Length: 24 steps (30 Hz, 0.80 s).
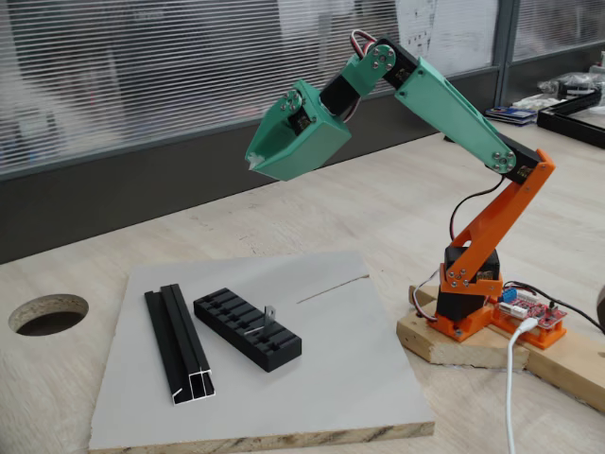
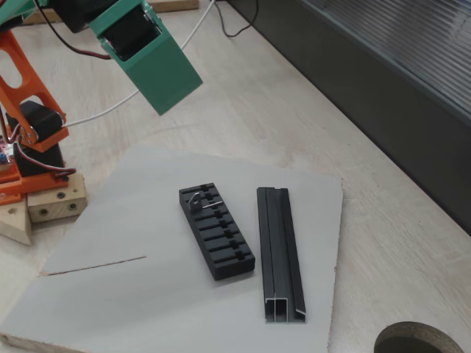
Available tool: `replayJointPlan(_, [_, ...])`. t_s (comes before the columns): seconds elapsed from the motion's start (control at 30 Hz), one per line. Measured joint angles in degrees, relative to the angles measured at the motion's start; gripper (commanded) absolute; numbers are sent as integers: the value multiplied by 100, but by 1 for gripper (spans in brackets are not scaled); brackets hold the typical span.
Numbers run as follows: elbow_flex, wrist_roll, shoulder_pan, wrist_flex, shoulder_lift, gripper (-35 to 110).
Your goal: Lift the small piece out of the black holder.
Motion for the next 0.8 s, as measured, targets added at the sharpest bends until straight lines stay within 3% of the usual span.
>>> replayJointPlan(0.8, [114, 0, 0, 0, -193, 12])
